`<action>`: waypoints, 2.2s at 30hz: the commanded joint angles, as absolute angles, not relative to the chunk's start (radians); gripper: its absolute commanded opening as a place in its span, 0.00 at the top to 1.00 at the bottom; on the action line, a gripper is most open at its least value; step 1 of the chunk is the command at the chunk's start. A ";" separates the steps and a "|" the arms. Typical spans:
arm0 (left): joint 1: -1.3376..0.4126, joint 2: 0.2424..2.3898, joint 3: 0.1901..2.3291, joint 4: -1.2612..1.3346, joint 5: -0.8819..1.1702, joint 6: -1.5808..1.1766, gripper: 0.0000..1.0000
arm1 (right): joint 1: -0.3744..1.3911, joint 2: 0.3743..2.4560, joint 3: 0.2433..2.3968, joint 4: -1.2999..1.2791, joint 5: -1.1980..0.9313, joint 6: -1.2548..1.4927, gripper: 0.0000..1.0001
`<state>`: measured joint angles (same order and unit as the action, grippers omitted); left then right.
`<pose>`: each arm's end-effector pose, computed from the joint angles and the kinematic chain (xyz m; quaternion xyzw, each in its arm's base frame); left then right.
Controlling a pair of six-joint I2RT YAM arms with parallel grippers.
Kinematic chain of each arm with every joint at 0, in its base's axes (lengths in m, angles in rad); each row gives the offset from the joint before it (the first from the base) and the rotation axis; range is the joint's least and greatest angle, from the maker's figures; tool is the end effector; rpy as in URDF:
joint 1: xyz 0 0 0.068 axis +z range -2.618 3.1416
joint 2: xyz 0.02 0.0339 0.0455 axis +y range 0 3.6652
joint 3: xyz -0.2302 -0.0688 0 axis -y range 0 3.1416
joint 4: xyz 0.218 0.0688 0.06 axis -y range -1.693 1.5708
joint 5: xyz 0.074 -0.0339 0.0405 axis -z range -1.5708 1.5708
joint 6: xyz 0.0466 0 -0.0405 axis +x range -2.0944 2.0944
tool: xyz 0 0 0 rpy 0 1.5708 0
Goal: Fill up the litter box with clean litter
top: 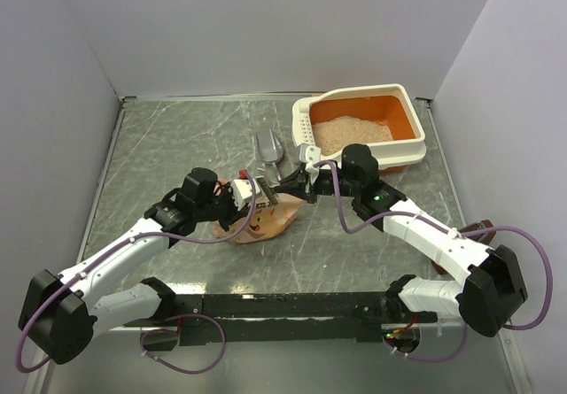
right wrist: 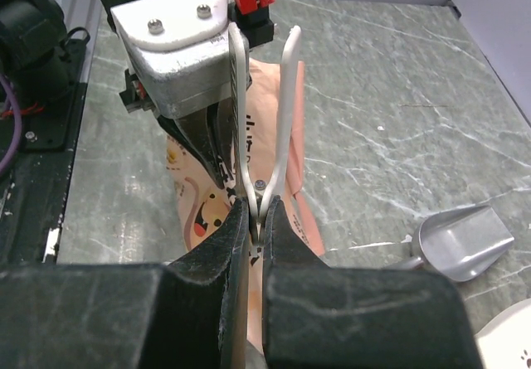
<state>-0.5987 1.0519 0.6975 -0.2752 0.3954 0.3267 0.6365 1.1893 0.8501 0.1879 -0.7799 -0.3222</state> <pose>0.1763 -0.1420 0.2251 0.4698 0.7423 -0.2337 0.4167 0.1942 0.1843 0.2950 -0.5434 0.5083 0.3791 0.5502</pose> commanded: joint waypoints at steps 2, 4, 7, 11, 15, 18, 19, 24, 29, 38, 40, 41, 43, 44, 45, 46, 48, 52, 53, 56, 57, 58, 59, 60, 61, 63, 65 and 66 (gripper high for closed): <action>-0.598 1.049 0.710 -0.265 0.445 0.311 0.99 | 0.635 1.213 0.861 0.219 -0.850 -0.387 1.00; -0.598 1.048 0.712 -0.268 0.445 0.310 0.99 | 0.635 1.236 0.870 0.192 -0.850 -0.406 1.00; -0.598 1.042 0.712 -0.268 0.443 0.308 0.99 | 0.634 1.262 0.885 0.134 -0.853 -0.439 1.00; -0.598 1.037 0.712 -0.267 0.436 0.308 0.99 | 0.635 1.290 0.931 -0.032 -0.835 -0.535 1.00; -0.598 1.039 0.719 -0.275 0.425 0.307 0.99 | 0.635 1.310 1.014 -0.208 -0.789 -0.618 1.00; -0.598 1.032 0.716 -0.271 0.423 0.302 0.99 | 0.637 1.310 1.055 -0.317 -0.746 -0.667 1.00; -0.598 1.031 0.718 -0.272 0.423 0.304 0.99 | 0.635 1.309 1.068 -0.363 -0.733 -0.692 1.00; -0.598 1.045 0.730 -0.281 0.428 0.302 0.99 | 0.640 1.322 1.169 -0.491 -0.661 -0.732 1.00; -0.598 1.029 0.729 -0.278 0.423 0.298 0.99 | 0.663 1.362 1.194 -0.532 -0.638 -0.749 1.00; -0.598 1.009 0.722 -0.270 0.407 0.293 0.99 | 0.692 1.448 1.155 -0.517 -0.696 -0.723 1.00; -0.598 1.009 0.723 -0.270 0.405 0.291 0.99 | 0.706 1.473 1.166 -0.535 -0.664 -0.729 1.00; -0.598 1.008 0.724 -0.270 0.402 0.290 0.99 | 0.718 1.482 1.172 -0.544 -0.655 -0.732 1.00; -0.598 1.011 0.724 -0.272 0.400 0.291 0.99 | 0.732 1.502 1.181 -0.555 -0.643 -0.736 1.00; -0.598 1.009 0.724 -0.272 0.394 0.290 0.99 | 0.736 1.508 1.181 -0.555 -0.641 -0.736 1.00; -0.598 1.008 0.724 -0.272 0.391 0.288 0.99 | 0.742 1.514 1.181 -0.552 -0.637 -0.735 1.00; -0.598 1.005 0.723 -0.270 0.390 0.288 0.99 | 0.745 1.520 1.177 -0.552 -0.626 -0.732 1.00; -0.598 1.000 0.721 -0.268 0.384 0.287 0.99 | 0.759 1.532 1.175 -0.558 -0.603 -0.732 1.00; -0.598 0.999 0.719 -0.267 0.380 0.287 0.99 | 0.772 1.551 1.175 -0.558 -0.565 -0.719 1.00; -0.598 0.999 0.721 -0.267 0.380 0.287 0.99 | 0.773 1.549 1.175 -0.555 -0.561 -0.716 1.00; -0.598 1.000 0.722 -0.267 0.379 0.285 0.99 | 0.779 1.539 1.167 -0.542 -0.543 -0.703 0.83; -0.598 1.002 0.721 -0.267 0.379 0.282 0.99 | 0.779 1.536 1.163 -0.538 -0.548 -0.698 0.80; -0.598 1.000 0.722 -0.267 0.377 0.284 0.99 | 0.779 1.531 1.161 -0.531 -0.552 -0.693 0.79; -0.598 1.002 0.723 -0.267 0.379 0.284 0.99 | 0.779 1.525 1.160 -0.523 -0.555 -0.690 0.77; -0.598 1.002 0.723 -0.268 0.377 0.282 0.99 | 0.781 1.523 1.160 -0.522 -0.558 -0.686 0.76; -0.598 1.002 0.723 -0.268 0.374 0.282 0.99 | 0.781 1.523 1.161 -0.523 -0.564 -0.683 0.76; -0.598 1.003 0.721 -0.268 0.368 0.282 0.99 | 0.779 1.531 1.170 -0.538 -0.566 -0.686 0.76; -0.598 1.000 0.721 -0.267 0.367 0.281 0.99 | 0.779 1.543 1.170 -0.554 -0.555 -0.689 0.81; -0.598 0.996 0.719 -0.265 0.365 0.282 0.99 | 0.781 1.543 1.166 -0.557 -0.537 -0.689 0.82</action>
<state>-0.5999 1.0443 0.6979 -0.3199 0.3637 0.2962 0.7727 1.5200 1.1763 -0.4625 -0.5896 -0.6945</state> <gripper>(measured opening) 0.021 0.228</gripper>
